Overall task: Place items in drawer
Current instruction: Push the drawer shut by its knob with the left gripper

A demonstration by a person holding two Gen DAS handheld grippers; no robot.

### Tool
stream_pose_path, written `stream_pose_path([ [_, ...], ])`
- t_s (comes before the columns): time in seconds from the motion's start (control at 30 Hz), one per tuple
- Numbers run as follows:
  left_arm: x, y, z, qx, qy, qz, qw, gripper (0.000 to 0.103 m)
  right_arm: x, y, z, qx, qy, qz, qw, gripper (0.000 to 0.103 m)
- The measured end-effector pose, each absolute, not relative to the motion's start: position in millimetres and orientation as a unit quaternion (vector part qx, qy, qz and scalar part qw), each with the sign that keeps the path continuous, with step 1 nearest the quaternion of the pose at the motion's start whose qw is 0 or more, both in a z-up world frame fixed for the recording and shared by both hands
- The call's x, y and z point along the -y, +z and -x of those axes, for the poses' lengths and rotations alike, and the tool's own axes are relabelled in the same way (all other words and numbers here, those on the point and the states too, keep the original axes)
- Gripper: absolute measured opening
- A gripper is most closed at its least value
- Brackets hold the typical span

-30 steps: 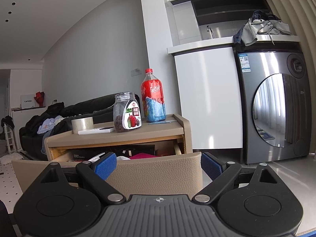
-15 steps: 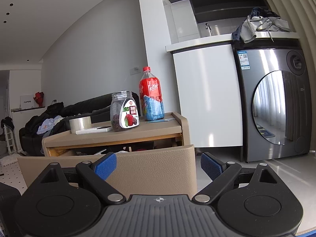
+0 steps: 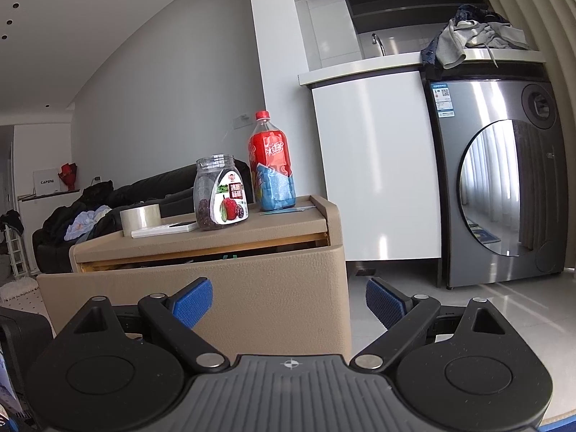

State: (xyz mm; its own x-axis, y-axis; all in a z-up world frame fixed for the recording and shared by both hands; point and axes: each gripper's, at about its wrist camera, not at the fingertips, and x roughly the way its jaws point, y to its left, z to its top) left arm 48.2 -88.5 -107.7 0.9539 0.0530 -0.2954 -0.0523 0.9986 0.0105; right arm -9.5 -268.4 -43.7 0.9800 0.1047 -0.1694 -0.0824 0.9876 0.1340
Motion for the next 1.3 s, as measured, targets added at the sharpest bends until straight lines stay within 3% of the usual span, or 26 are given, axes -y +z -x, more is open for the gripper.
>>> stream_pose_path([
  [1.3,86,-109,-101,-0.146,0.026,0.001,0.989,0.019,265,-53,-4,-0.1,0.064,-0.041,0.992,0.095],
])
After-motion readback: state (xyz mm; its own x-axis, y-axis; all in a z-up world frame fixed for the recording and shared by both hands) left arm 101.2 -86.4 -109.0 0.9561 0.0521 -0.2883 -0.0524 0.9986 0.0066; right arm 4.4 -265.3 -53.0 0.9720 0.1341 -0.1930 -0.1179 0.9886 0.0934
